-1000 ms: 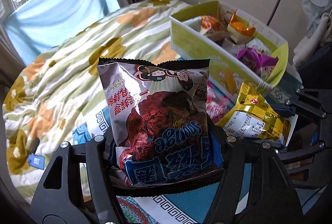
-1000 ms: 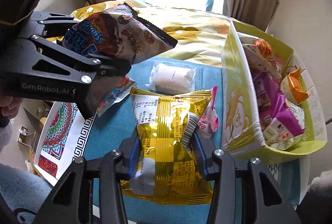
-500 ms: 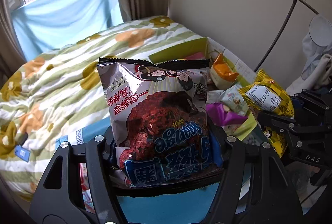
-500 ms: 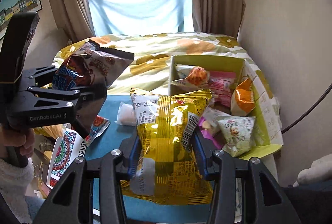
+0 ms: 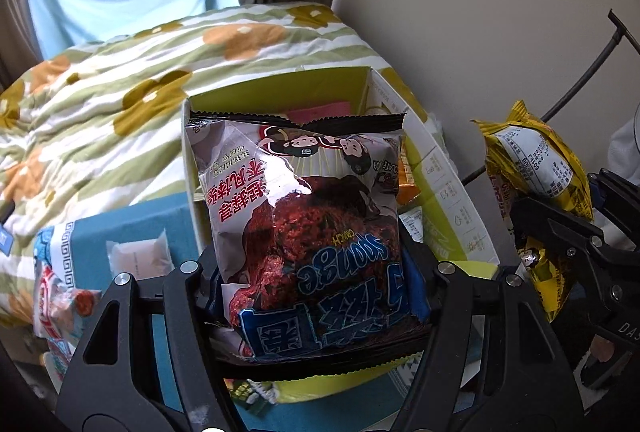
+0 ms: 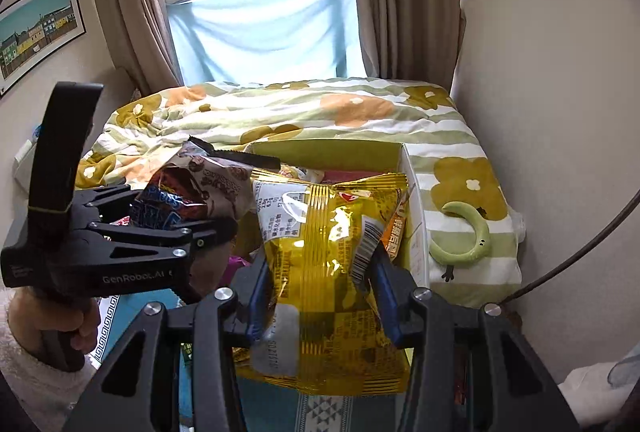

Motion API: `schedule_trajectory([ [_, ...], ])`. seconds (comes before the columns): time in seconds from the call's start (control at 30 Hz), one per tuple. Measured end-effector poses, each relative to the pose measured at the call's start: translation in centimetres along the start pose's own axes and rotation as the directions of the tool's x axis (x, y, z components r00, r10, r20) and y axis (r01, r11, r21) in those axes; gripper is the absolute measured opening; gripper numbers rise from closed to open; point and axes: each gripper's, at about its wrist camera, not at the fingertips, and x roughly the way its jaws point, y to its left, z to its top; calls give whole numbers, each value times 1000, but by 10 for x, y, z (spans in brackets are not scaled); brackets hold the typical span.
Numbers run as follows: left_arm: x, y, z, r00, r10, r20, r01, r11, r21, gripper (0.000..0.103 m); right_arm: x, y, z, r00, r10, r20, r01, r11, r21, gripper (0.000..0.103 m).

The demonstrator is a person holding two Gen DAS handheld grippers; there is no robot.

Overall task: Organize snacks
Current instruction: 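Carry both bags over the yellow box and open both tools to drop them in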

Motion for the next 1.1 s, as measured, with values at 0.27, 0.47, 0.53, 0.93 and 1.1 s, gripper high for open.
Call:
schedule_trajectory([
  [0.27, -1, -4, -11, 997, 72, -8, -72, 997, -14, 102, 23, -29, 11, 999, 45, -15, -46, 998, -35, 42],
  [0.47, -16, 17, -22, 997, 81, 13, -79, 994, -81, 102, 39, -39, 14, 997, 80, -23, -81, 996, -25, 42],
  [0.53, -18, 24, -23, 996, 91, 21, -89, 991, -98, 102, 42, -39, 15, 996, 89, -21, -89, 996, -22, 42],
  [0.93, -47, 52, -38, 984, 170, 52, -156, 966, -207, 102, 92, -35, 42, 987, 134, -84, -139, 989, -55, 46],
  [1.1, -55, 69, -59, 980, 198, 37, -182, 949, -257, 102, 94, -43, 34, 987, 156, -37, -157, 987, -28, 102],
])
